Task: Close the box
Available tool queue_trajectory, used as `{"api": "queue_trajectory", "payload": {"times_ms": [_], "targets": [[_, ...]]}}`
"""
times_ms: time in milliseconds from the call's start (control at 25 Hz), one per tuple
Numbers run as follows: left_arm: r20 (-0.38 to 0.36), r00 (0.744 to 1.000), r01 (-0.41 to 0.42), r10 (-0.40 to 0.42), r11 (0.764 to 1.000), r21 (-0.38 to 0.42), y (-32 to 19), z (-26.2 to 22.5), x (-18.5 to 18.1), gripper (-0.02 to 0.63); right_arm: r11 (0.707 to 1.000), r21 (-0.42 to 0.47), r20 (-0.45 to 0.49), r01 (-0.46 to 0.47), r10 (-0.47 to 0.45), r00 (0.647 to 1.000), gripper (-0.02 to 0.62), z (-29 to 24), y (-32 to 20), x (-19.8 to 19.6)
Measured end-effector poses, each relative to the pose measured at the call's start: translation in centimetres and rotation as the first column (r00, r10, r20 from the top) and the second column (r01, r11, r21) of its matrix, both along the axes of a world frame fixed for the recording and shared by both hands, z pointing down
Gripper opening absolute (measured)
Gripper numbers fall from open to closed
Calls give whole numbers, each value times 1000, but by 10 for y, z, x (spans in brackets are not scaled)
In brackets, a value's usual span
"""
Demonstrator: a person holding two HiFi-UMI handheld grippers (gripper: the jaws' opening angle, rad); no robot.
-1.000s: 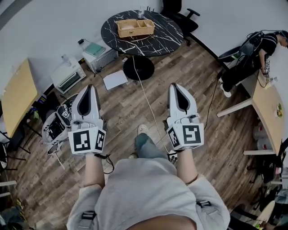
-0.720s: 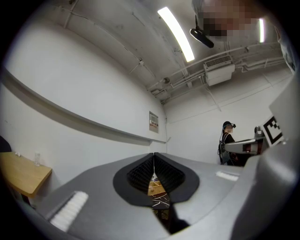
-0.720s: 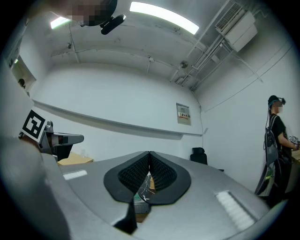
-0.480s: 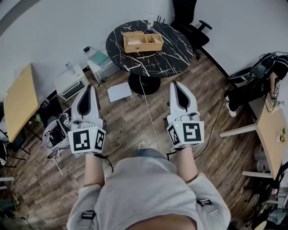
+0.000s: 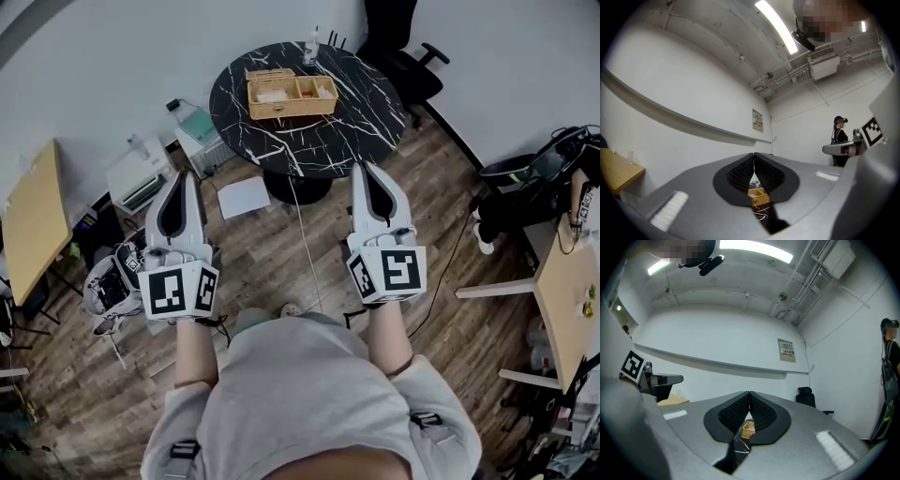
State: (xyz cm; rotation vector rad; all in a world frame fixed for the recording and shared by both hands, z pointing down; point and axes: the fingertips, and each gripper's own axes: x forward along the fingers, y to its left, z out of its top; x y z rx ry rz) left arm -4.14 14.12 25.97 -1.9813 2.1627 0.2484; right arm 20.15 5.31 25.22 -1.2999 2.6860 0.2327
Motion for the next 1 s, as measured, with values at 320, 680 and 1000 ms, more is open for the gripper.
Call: {"api": "queue_trajectory", "payload": {"times_ms": [320,680,1000], "targets": [[0,1000,9,-9,1000,-29,-35,13,-15,58,1000,-23,6,17,-17,1000,5,11,-38,-16],[-6,999,-37,37,999,-15,-119,11,-54,59,999,-19,5,-35,35,999,5,8,-112,-50],[-6,996,-86,86,996,-20,-207,4,-103,60,997,-29,3,-74,74,997,5,4,-187,-99]]}}
